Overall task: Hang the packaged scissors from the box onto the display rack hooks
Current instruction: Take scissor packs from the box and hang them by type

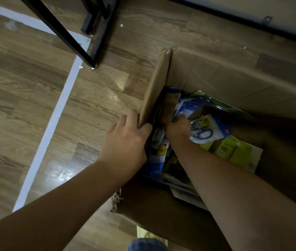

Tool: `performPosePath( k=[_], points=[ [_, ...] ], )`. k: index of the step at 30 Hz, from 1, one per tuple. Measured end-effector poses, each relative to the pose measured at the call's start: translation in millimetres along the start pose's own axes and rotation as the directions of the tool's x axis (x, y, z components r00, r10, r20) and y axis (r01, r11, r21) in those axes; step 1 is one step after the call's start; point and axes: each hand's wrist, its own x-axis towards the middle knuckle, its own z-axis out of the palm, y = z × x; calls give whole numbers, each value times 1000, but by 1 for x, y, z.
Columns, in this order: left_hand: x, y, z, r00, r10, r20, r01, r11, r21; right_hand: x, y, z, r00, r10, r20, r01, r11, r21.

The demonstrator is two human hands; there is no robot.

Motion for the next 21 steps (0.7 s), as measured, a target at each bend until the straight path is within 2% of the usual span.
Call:
performPosePath(
  k=[3, 7, 11, 15, 18, 21],
  points=[
    [0, 5, -2, 995, -54, 78, 50, 998, 48, -18, -2, -23, 998, 40, 41, -39, 999, -17],
    [-3, 12, -15, 959, -185, 214, 167, 981, 100, -51, -13, -69, 1000, 20, -6, -19, 983, 180],
    [-16, 32, -51, 863, -314, 396, 370, 926, -73, -96, -30, -125, 996, -87, 9, 83, 977, 196],
    [-40, 58, -109, 878, -243, 412, 368, 893, -259, -157, -52, -185, 978, -202, 50, 192, 970, 152],
    [-51, 75, -166, 856, -259, 446, 449, 802, -395, -208, -77, -235, 955, -280, 97, 268, 956, 122],
    [-59, 95, -230, 798, -222, 560, 563, 606, -562, -258, -113, -288, 921, -372, 118, 359, 926, 120]
  ],
)
